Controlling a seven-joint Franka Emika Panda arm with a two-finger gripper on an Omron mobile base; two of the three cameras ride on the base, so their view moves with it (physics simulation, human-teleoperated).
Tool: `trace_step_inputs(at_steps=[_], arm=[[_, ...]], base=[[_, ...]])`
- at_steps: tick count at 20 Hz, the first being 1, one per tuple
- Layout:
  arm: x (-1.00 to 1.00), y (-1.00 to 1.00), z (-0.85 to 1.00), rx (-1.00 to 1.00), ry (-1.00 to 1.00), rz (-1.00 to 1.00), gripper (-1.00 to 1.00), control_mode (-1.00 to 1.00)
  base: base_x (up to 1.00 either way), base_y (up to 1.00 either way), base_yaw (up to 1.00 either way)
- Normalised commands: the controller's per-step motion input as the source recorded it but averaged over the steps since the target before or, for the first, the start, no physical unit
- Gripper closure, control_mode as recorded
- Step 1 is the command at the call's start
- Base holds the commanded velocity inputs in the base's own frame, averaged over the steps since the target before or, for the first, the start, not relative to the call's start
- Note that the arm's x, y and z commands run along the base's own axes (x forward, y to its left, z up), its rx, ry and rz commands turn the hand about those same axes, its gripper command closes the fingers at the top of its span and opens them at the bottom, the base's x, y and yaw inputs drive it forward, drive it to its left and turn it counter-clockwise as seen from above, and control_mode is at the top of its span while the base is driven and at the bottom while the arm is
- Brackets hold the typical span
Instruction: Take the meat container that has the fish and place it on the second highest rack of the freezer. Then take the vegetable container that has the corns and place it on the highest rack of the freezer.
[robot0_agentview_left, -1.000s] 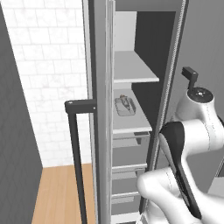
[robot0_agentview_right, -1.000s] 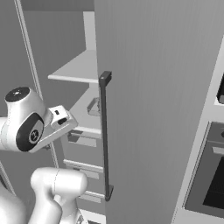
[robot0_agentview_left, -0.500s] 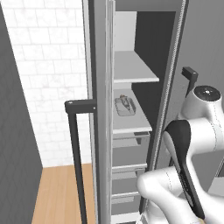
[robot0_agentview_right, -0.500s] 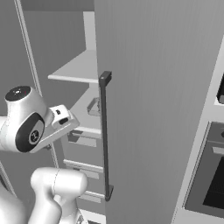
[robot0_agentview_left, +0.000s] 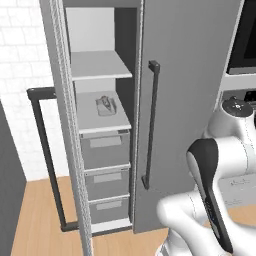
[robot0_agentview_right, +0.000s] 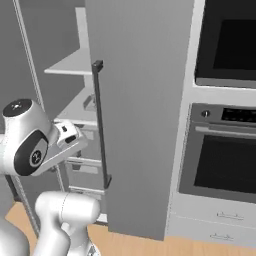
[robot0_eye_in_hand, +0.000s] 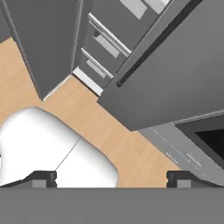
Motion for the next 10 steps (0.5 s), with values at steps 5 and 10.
trace_step_inputs(at_steps=[5,10], arm=[[0.0,0.0,0.0,0.0,0.0,0.0,-1.0,1.0],[0.0,0.0,0.0,0.0,0.0,0.0,-1.0,1.0]], base=[[-0.18,-0.92,-0.35],[0.06,-1.0,-0.09]])
